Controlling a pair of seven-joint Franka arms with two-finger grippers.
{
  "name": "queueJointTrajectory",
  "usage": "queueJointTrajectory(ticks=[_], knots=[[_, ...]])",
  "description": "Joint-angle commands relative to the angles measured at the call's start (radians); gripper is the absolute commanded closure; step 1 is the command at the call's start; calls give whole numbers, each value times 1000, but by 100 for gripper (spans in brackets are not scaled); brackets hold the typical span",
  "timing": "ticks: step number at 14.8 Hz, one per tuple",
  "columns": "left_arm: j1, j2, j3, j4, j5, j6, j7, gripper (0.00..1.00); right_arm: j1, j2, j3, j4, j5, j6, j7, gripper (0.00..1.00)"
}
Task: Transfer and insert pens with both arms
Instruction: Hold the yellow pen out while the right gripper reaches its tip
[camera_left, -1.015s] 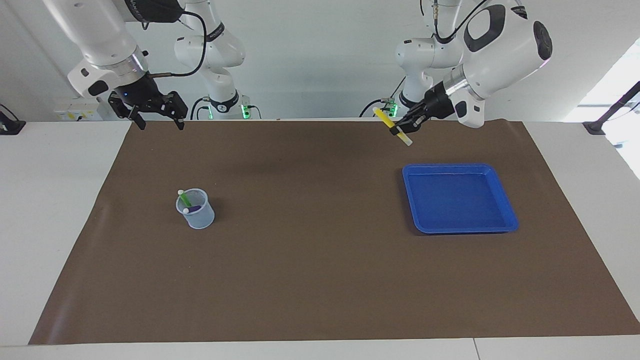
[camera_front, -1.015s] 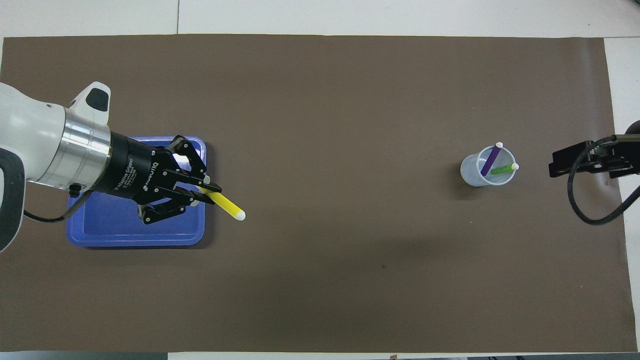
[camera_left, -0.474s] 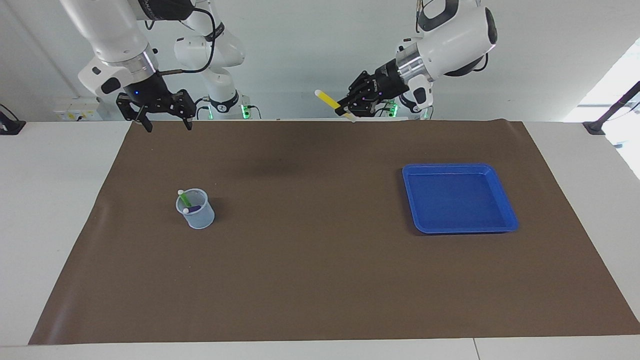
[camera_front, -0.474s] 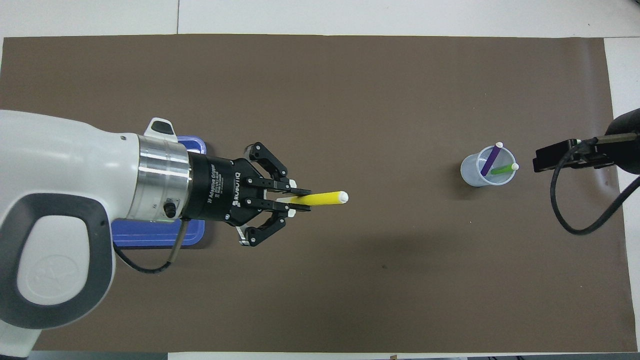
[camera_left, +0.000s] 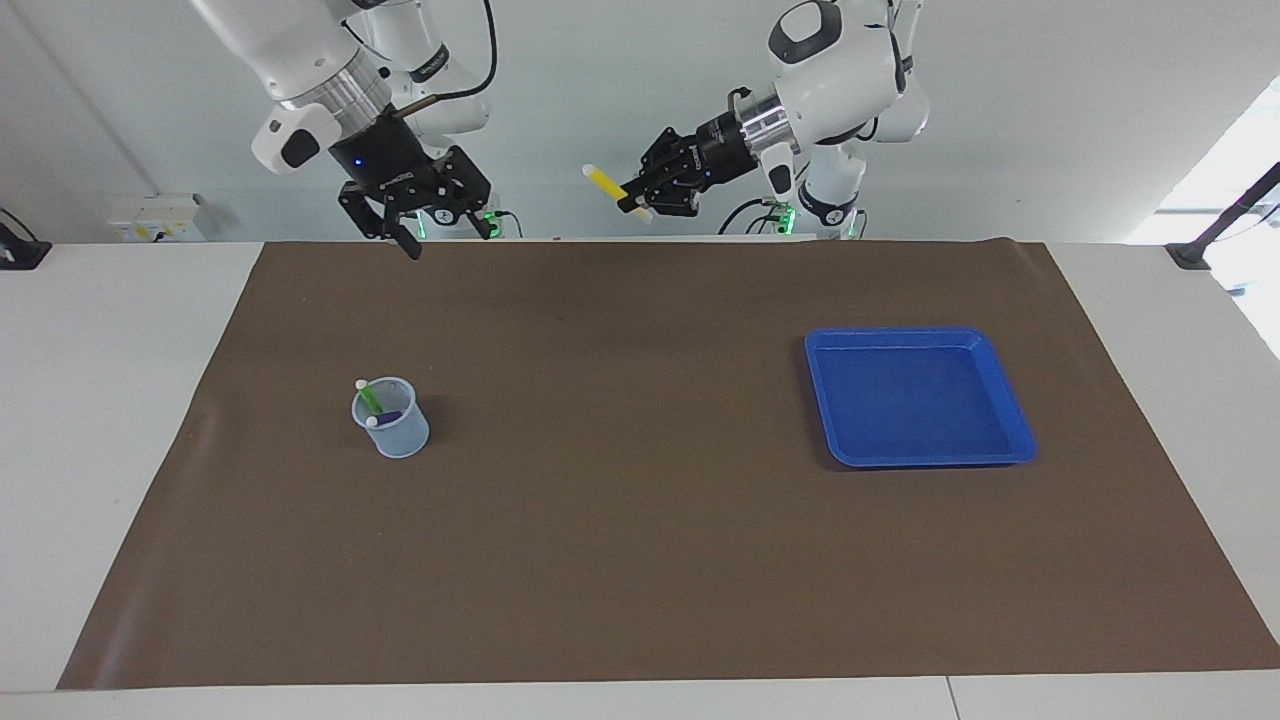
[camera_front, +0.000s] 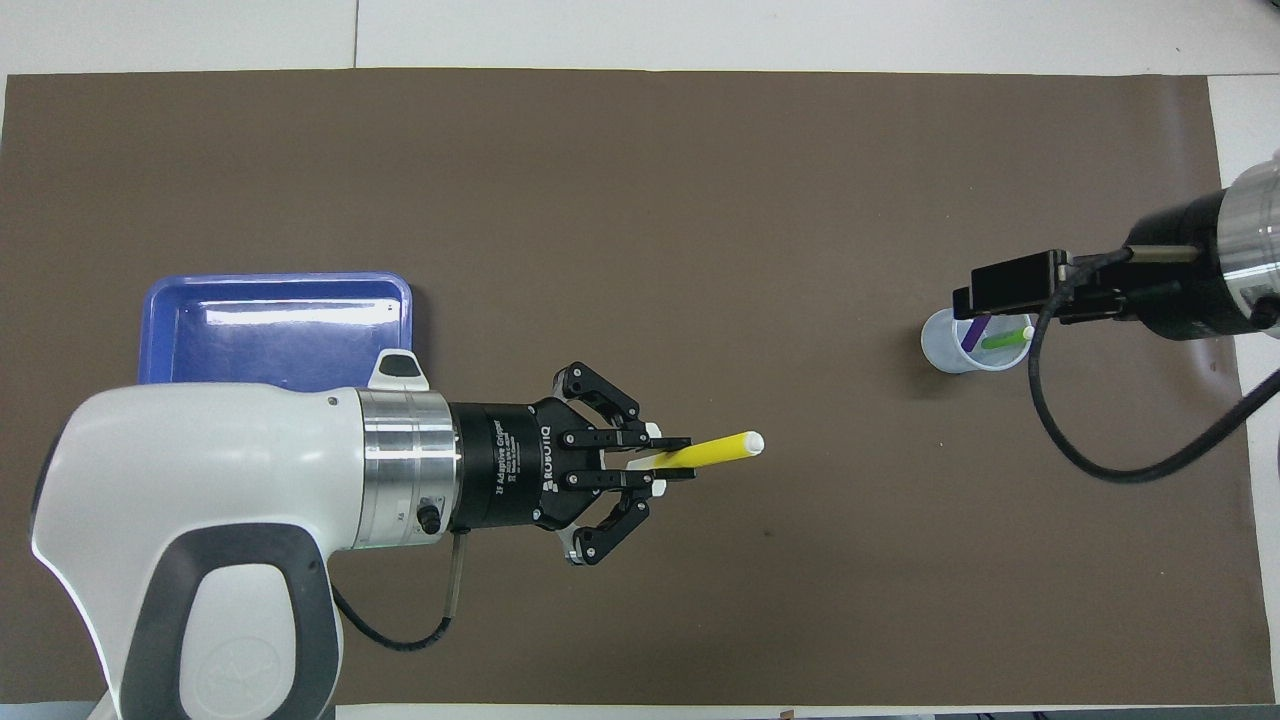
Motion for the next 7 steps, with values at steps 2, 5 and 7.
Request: queueJointTrajectory(ticks=[2,5,7], knots=[[-44,-41,12,-51,-60,85,-35,100,-6,-22,48,-36,147,91,123,0],[-45,-41,12,-54,-86,113,-41,100,49,-25,49,-38,155,95,128,0],[-45,-41,12,-54,-103,124,-42,100,86,-35,49,-44,154,82,129,0]])
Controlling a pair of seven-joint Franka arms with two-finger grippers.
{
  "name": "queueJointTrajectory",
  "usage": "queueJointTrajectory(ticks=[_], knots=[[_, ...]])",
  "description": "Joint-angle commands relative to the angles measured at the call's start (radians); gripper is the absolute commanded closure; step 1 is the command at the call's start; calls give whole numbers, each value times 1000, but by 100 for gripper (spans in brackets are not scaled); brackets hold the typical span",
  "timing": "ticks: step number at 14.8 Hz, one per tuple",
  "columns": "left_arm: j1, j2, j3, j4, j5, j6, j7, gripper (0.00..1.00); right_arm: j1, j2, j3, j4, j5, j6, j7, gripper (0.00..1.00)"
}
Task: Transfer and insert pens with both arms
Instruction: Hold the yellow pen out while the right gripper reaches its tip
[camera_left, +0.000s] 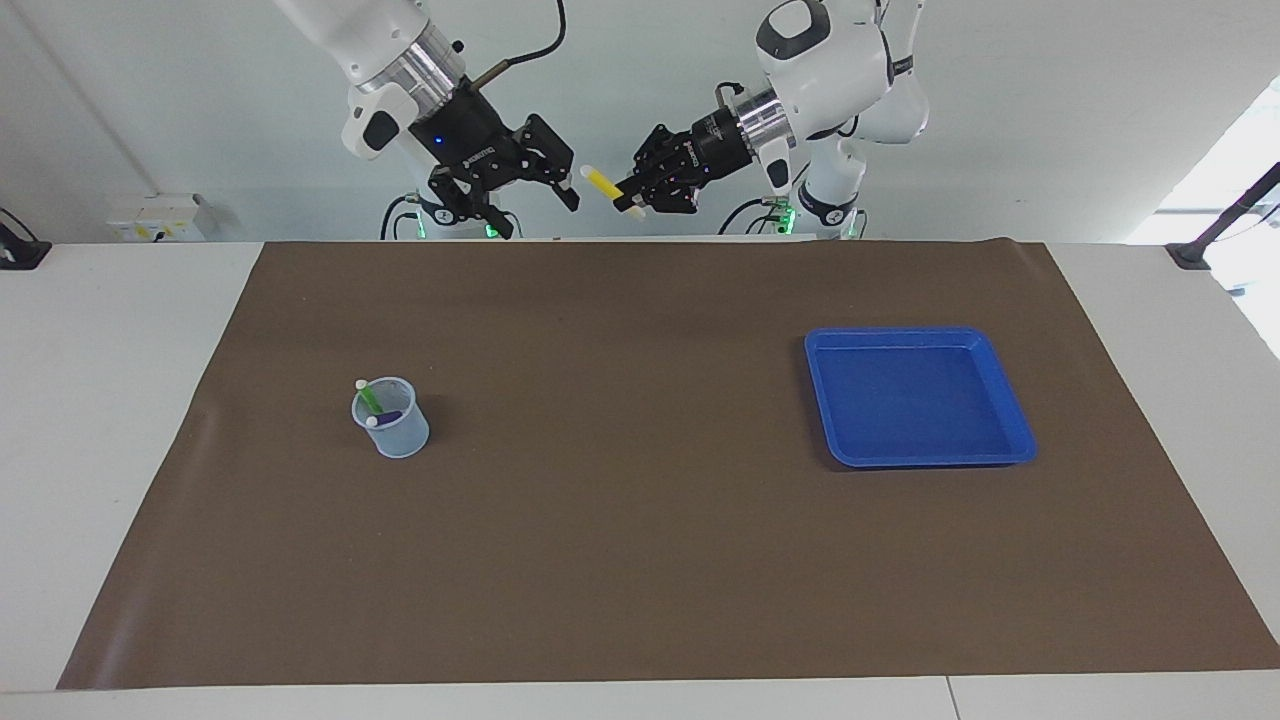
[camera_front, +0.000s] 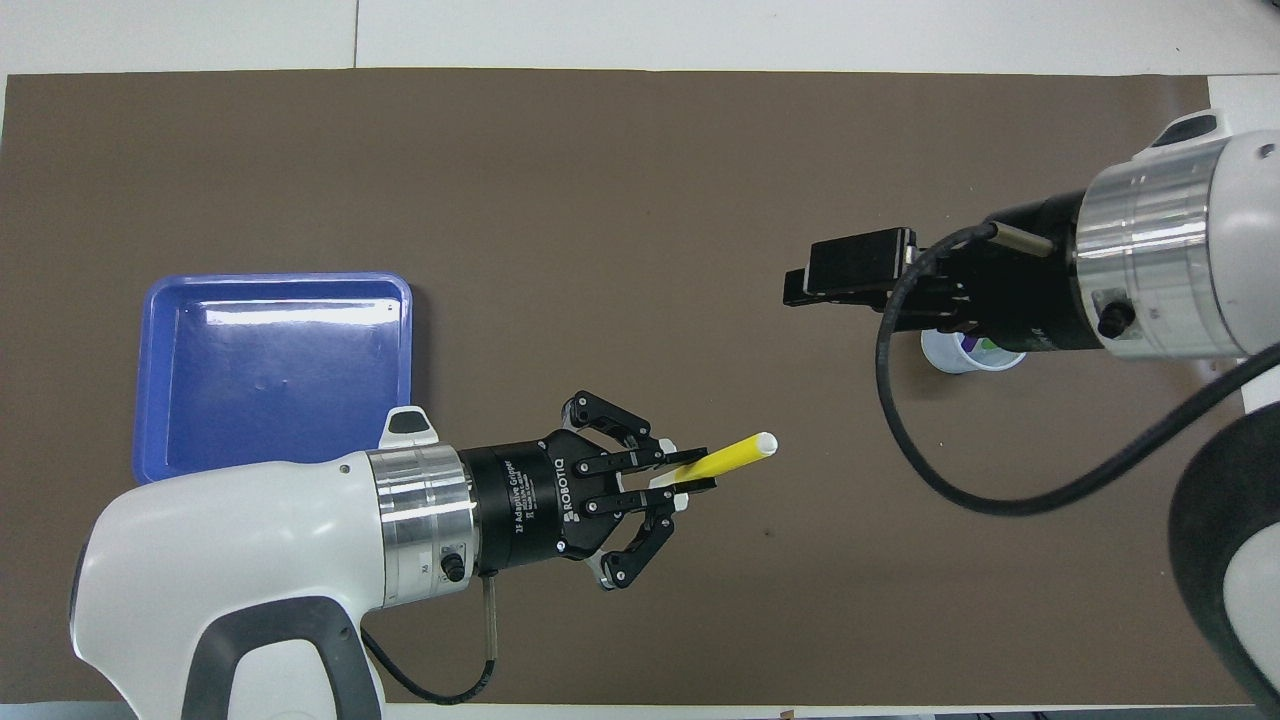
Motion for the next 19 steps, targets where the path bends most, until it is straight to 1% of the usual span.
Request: queueJointTrajectory(ticks=[1,3,5,8,10,14,15,18,19], knots=[[-20,-27,10,-29,-40,39,-15,100,43,-35,-1,-42,14,3,13,0],[-20,-27,10,-31,-42,48,-25,100,77,-49,-1,-56,5,-5,11,0],[-20,-27,10,-31,-45,50,-25,100,95,-58,0,-73,-18,-14,7,3],[-20,-27,10,-32,-48,50,-27,100,98,-58,6,-61,-73,-97,-5,5],[-18,-27,10,-32,-49,51,-30,100,123,-58,5,-59,-98,-105,-5,8],[-20,-27,10,-32,-60,71,-30,100,126,-55,5,-54,-102,-88,4,13],[-23,-27,10,-32,-60,71,-30,100,124,-52,5,-44,-102,-88,5,16],[-27,-27,10,-32,-60,74,-30,100,124,-49,5,-39,-101,-79,8,33],[-27,-27,10,-32,-60,76,-30,100,126,-49,6,-39,-101,-70,10,37]])
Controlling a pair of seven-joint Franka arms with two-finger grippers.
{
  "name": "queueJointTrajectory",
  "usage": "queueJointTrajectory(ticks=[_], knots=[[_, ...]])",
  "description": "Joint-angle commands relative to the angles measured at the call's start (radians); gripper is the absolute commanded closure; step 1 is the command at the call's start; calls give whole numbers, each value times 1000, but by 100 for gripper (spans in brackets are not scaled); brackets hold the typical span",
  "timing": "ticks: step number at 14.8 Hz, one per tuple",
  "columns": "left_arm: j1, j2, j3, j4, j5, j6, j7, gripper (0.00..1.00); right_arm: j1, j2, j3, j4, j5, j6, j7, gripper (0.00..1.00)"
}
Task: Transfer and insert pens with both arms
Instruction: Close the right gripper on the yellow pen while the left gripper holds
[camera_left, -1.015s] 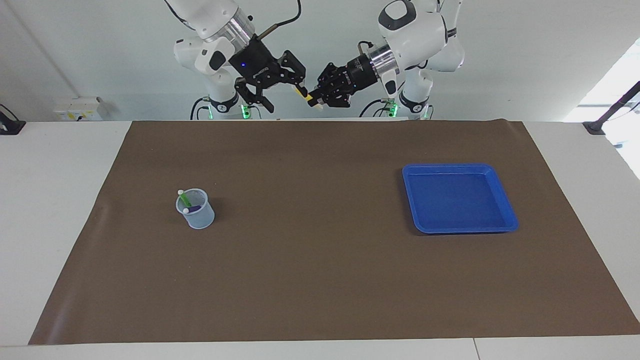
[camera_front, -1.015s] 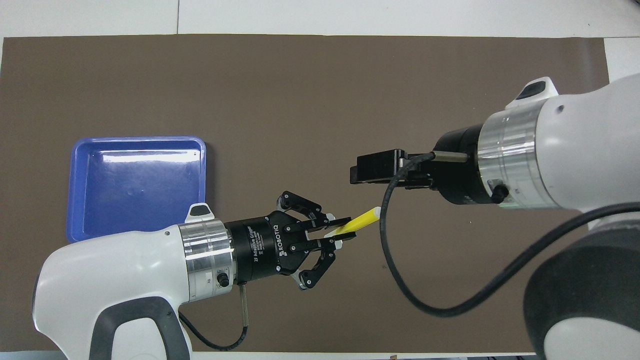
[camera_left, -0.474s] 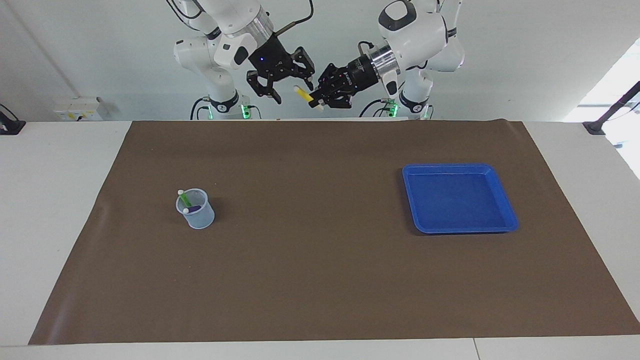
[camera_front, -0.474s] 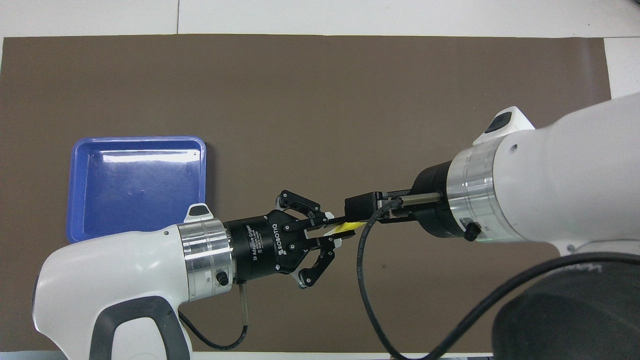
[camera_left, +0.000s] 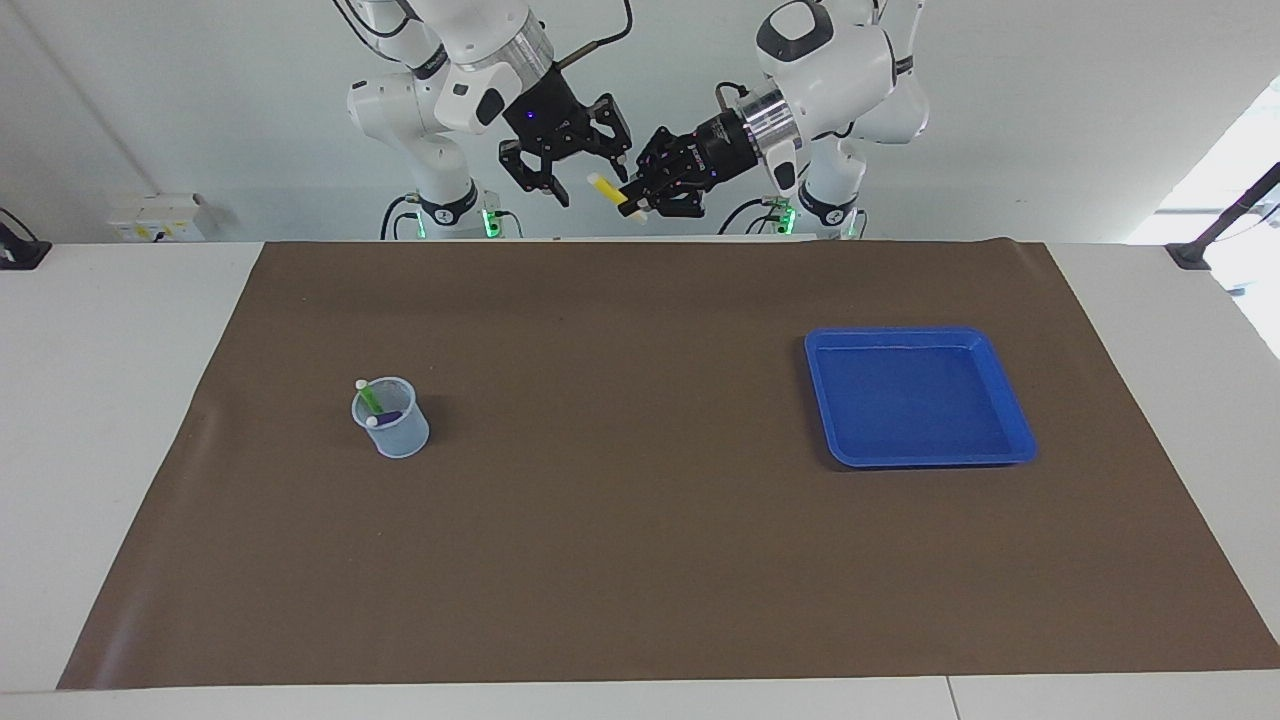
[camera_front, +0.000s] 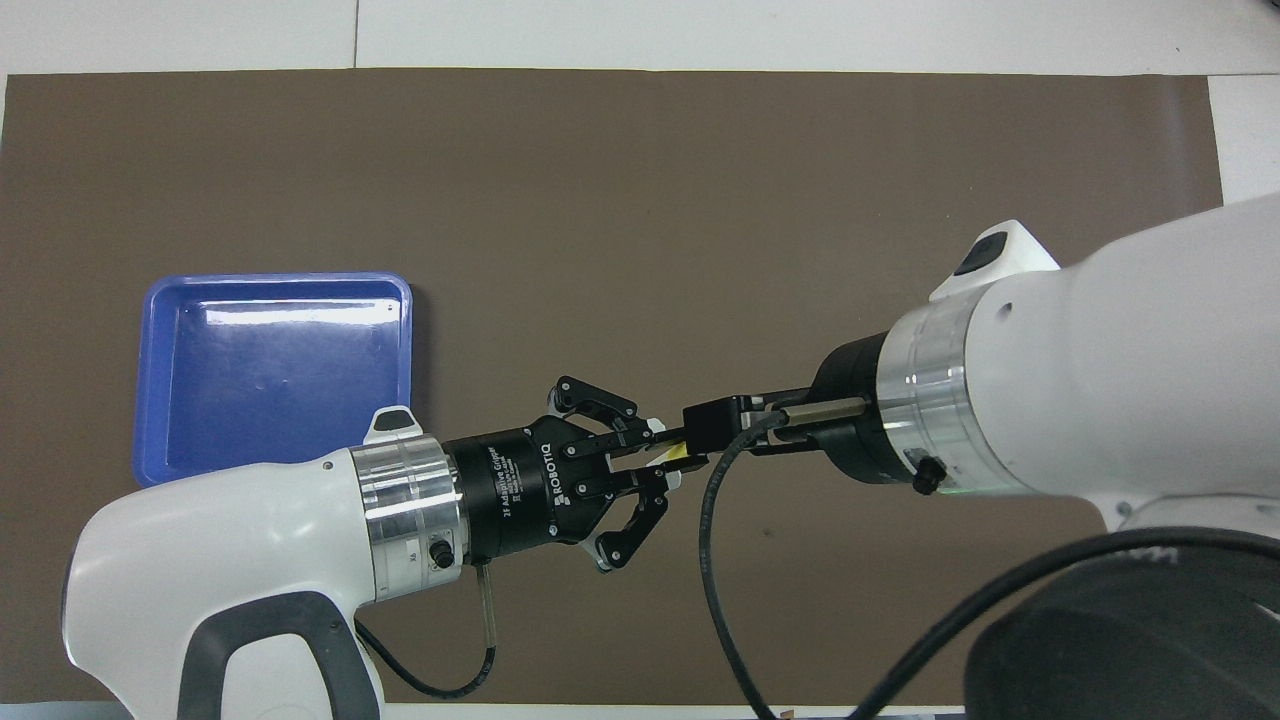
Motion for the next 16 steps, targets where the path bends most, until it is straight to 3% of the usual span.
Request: queueJointTrajectory(ticks=[1,5,8,12,13,14,16], knots=[[-25,-27,10,-30,-24,33,-9,100,-2,-7,4,-3,-11,28,9,41],[-37,-27,10,-33,-25,51,-9,100,-2,-7,9,-5,-10,63,13,51],[-37,-27,10,-33,-37,60,-11,100,-2,-7,9,-6,-10,62,13,64],[-37,-27,10,-33,-39,69,-11,100,-2,-9,9,-8,-10,55,18,64],[-37,-27,10,-33,-39,71,-11,100,-2,-9,9,-8,-10,55,18,76],[-37,-27,10,-33,-39,71,-14,100,-2,-9,9,-8,-10,60,16,97],[-37,-27,10,-33,-39,72,-24,100,-2,-7,9,-6,-10,63,15,100]])
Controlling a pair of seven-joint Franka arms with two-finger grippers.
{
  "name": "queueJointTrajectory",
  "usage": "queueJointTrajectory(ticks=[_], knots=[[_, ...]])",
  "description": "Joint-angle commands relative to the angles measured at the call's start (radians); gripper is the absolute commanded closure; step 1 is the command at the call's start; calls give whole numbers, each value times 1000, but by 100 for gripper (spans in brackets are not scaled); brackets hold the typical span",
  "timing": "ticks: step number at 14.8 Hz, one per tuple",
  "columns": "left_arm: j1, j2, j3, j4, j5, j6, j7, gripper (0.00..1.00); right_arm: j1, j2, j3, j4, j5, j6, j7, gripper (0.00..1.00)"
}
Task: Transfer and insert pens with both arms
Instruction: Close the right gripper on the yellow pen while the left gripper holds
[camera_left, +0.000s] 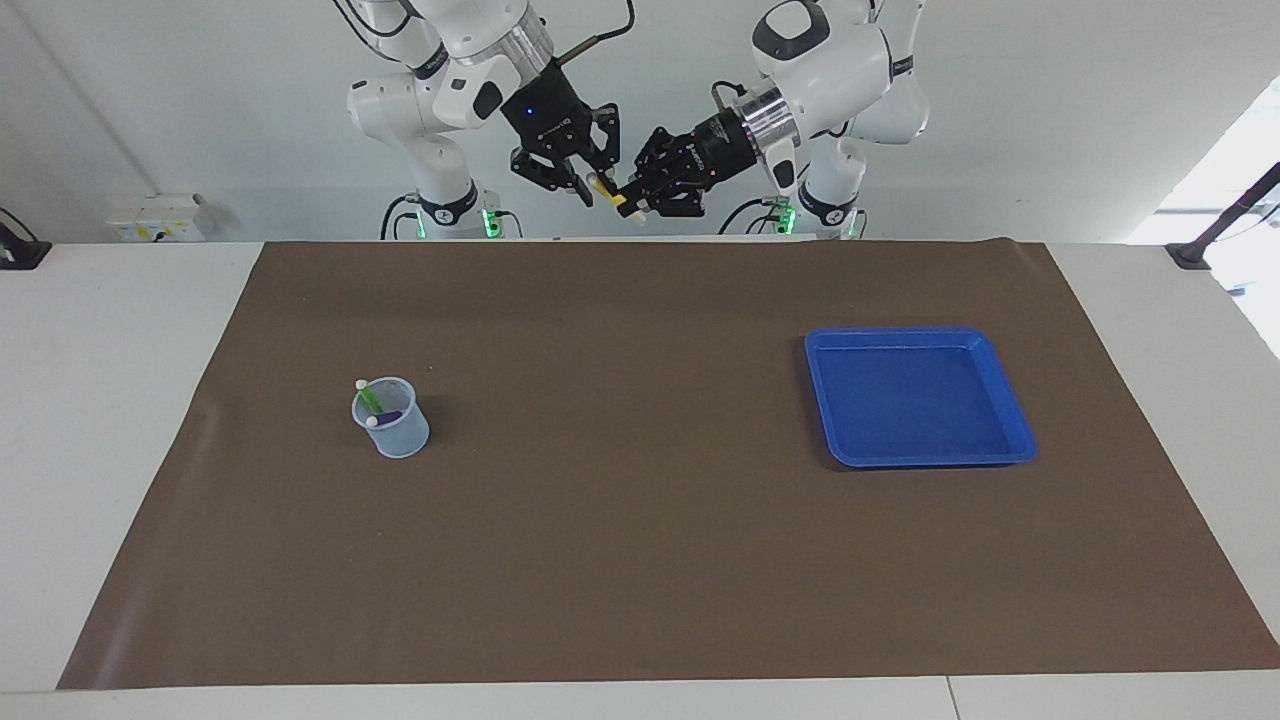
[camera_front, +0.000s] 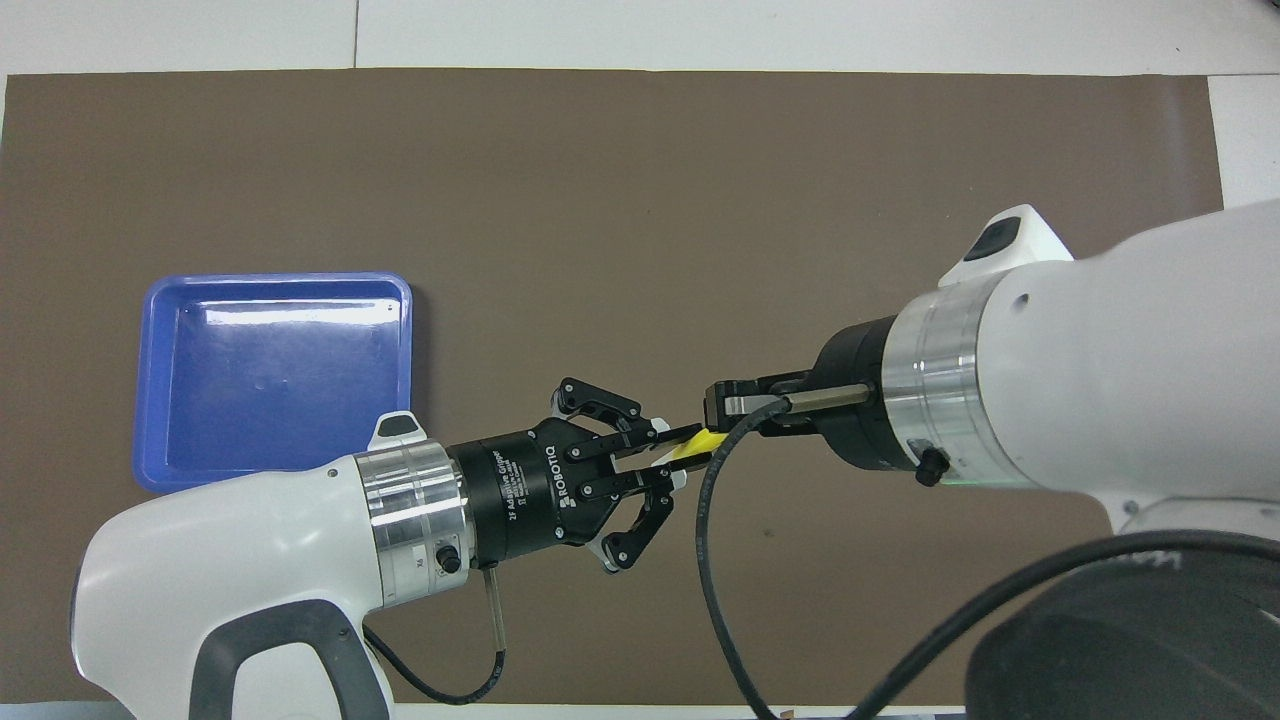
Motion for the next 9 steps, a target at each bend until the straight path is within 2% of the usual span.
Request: queueJointTrajectory(ticks=[1,5,6,7,9], knots=[[-21,-29,12,-29,-21,35,-16,100,-7,-7,5,-8,-13,8,11,100],[-21,-29,14,-29,-21,35,-18,100,-21,-4,4,-10,-16,7,-7,100],[-21,-27,12,-29,-21,35,-18,30,-27,-4,2,-10,-17,7,-26,100],[-21,-27,12,-29,-21,35,-18,0,-42,-4,1,-13,-17,7,-44,100],[-21,-27,12,-29,-21,35,-19,0,-64,-8,-1,-24,-47,10,-49,100]])
